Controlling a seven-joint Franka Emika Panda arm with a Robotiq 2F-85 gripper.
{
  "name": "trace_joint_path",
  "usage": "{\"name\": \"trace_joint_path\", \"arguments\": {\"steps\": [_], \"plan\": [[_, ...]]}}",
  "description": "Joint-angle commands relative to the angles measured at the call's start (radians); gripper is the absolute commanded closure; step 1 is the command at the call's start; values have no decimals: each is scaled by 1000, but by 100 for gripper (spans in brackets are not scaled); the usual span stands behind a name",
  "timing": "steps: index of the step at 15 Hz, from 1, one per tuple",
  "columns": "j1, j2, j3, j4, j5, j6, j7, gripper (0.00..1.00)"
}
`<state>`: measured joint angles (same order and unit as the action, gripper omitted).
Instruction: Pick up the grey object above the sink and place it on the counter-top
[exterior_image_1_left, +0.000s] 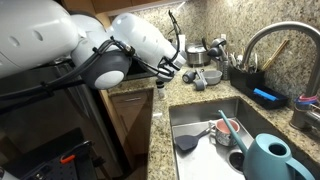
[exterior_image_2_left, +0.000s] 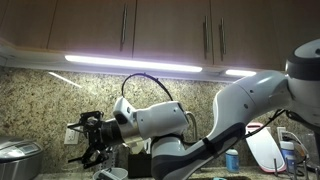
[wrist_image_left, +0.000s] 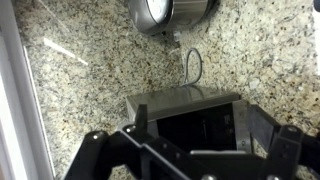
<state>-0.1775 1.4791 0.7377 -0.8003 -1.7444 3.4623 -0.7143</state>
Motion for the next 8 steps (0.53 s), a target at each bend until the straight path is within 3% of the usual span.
{"name": "trace_joint_path", "arguments": {"steps": [1,8], "plan": [[-79,1,115,-85,-47,0,-128,0],[-201,1,220,-245,-37,0,-301,0]]}}
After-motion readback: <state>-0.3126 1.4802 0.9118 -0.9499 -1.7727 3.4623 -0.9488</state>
